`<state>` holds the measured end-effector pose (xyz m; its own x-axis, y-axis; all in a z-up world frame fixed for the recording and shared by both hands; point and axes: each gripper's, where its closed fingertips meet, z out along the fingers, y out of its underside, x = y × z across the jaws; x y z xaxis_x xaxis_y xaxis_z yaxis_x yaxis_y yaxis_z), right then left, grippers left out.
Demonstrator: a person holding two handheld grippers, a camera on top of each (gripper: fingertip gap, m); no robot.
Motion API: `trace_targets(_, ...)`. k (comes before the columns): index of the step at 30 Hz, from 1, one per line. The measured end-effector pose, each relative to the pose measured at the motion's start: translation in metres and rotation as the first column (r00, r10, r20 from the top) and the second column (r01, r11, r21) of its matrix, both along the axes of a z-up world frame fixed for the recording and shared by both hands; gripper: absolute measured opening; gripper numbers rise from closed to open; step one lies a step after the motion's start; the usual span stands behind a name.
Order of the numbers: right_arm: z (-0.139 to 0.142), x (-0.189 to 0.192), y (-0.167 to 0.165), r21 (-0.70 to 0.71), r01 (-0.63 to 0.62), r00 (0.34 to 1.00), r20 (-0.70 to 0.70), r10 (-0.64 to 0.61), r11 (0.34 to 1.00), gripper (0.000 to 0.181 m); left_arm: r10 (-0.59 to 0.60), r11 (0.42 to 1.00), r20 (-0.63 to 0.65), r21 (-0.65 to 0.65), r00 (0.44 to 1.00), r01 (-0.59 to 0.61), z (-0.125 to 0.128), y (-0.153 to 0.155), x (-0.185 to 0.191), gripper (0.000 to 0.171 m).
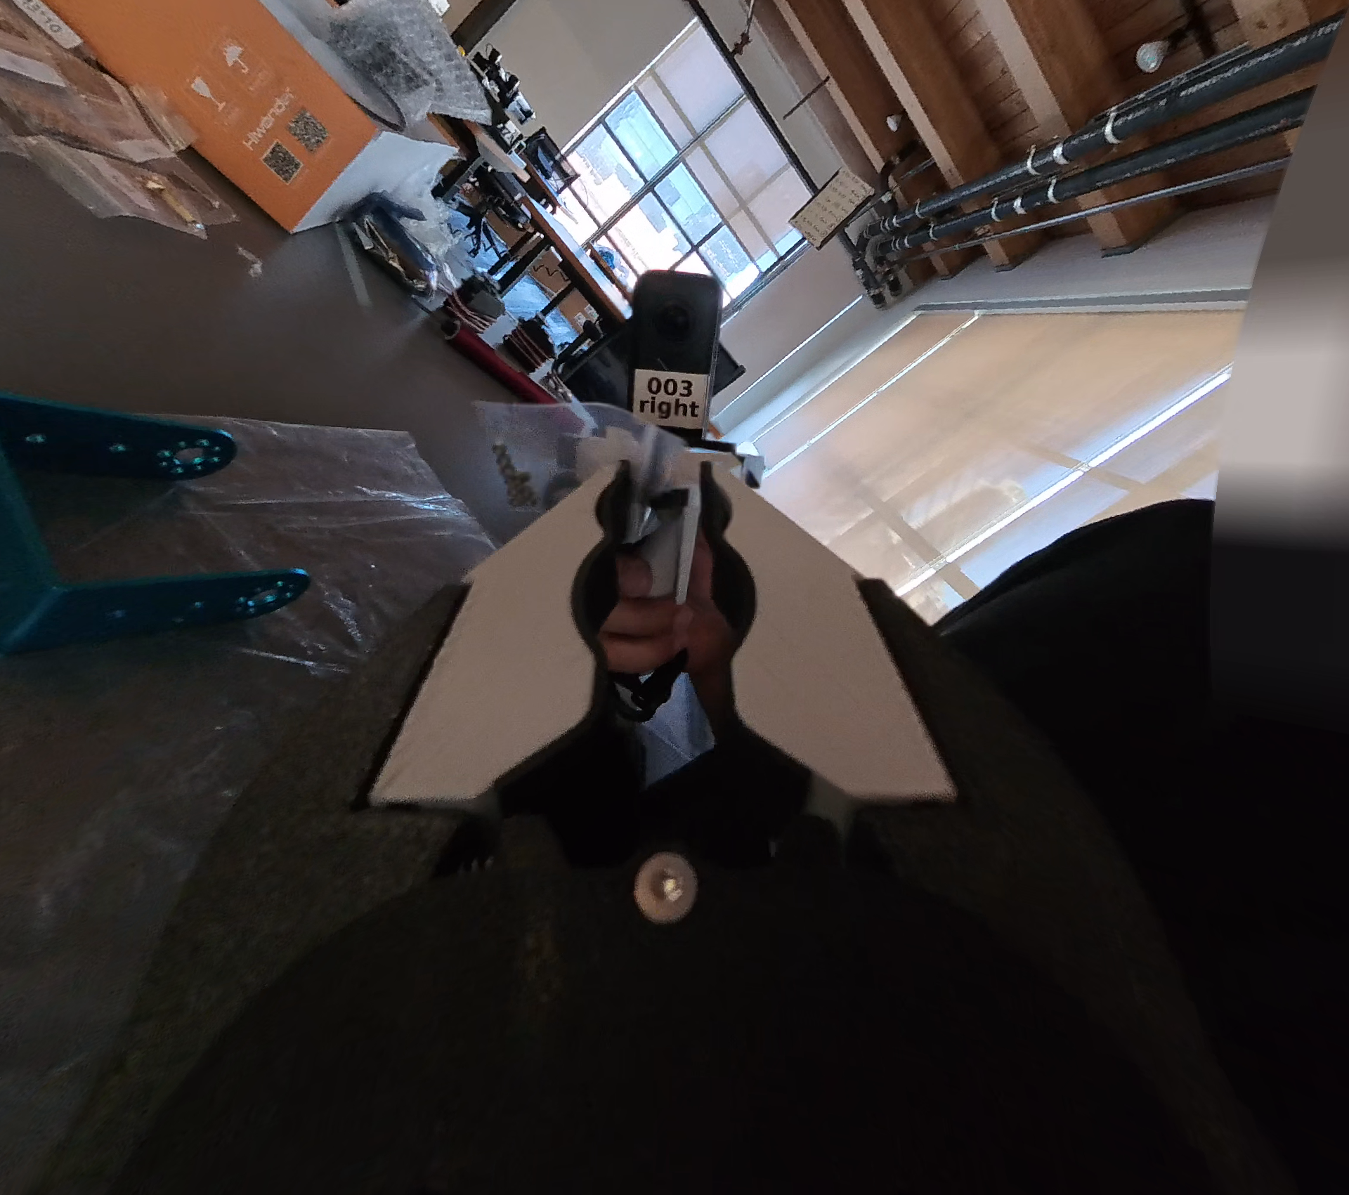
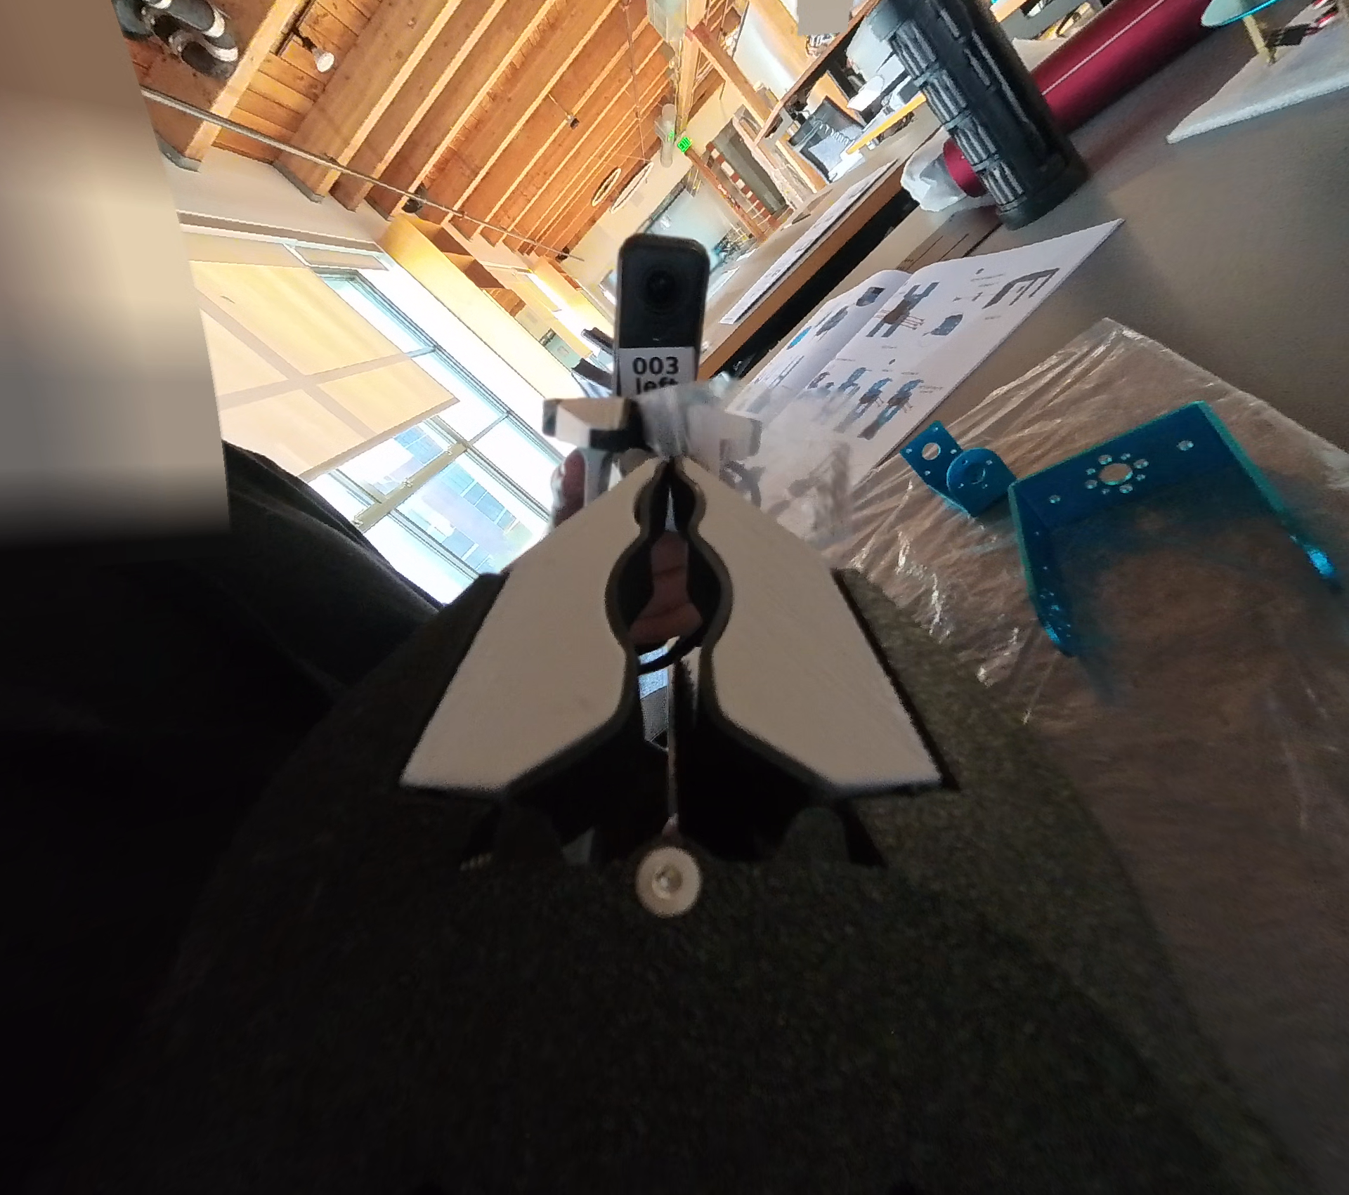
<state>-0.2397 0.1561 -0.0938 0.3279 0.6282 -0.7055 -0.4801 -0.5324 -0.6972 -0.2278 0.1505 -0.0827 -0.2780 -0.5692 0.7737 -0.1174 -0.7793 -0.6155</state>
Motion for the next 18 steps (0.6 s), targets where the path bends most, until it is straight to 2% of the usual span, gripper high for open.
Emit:
trace_targets(4, 0.001, 0.0013, 0.0012, -0.012, -0.006, 1.0, -0.028, 0.006, 1.0, 0.0, 0.001, 0.999, 0.022, -0.044, 1.0, 0.0, 0.0013, 0.0045, -0.002, 0.012)
trace_targets(12, 0.0026, 0.0048, 0.0026, -0.037, -0.023, 0.994, -0.104, 0.02, 0.999, 0.0, 0.062, 0.996, -0.014, 0.07, 0.998, -0.061, -0.0017, 0.0085, -0.0018, 0.006)
trace_targets(18, -0.0013, 0.0039, 0.0047, -0.036, -0.011, 0.998, -0.055, 0.009, 0.999, 0.0, 0.098, 0.987, -0.05, 0.132, 0.994, -0.09, -0.0045, 0.0097, 0.0006, 0.005)
